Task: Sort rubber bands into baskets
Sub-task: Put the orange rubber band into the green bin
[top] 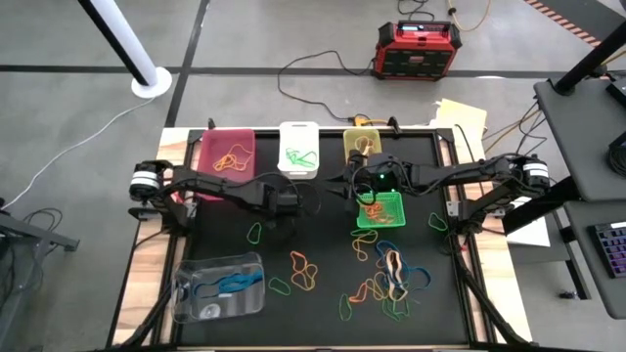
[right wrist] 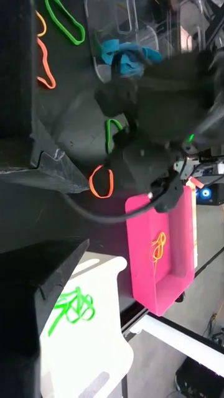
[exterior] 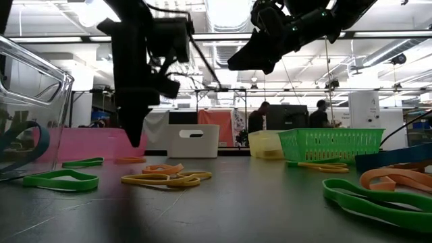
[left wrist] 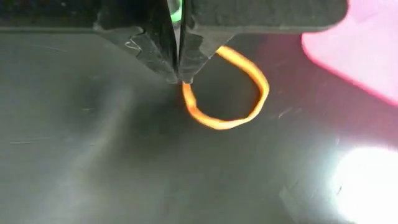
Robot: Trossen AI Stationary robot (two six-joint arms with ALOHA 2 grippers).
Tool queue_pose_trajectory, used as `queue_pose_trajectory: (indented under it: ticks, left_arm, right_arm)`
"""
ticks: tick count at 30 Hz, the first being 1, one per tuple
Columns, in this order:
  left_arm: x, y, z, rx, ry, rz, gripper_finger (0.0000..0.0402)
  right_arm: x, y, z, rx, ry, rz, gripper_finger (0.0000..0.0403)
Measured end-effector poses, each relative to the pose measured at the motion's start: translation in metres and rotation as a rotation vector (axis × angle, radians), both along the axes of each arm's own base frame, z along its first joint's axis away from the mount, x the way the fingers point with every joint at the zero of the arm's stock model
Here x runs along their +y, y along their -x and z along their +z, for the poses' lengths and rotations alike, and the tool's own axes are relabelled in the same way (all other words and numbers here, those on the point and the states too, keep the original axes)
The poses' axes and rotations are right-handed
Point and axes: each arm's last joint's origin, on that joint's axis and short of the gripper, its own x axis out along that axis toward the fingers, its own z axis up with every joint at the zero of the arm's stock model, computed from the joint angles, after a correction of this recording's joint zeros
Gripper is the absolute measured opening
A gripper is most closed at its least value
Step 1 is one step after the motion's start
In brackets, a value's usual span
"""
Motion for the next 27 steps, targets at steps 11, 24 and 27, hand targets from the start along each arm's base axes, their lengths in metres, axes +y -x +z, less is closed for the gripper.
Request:
queue_pose_trajectory:
  ticks: [11,24,27]
  left_arm:
    - [0.004,-0.001,-0.008,0.02,0.048,0.03,0.0098]
    - [0.008,0.007,-0.028,-0.011,0.074,0.036,0.01]
    - [0.01,0.011,-0.032,-0.009,0.08,0.047,0.0074]
  right_arm:
    - [0.0,0.0,0.0,0.0,0.0,0.0,0.0123]
    - [0.0,0.0,0.0,-0.001,-0.005,-0.001,0.0123]
    - [0.0,0.0,0.0,-0.001,-0.005,-0.002,0.0123]
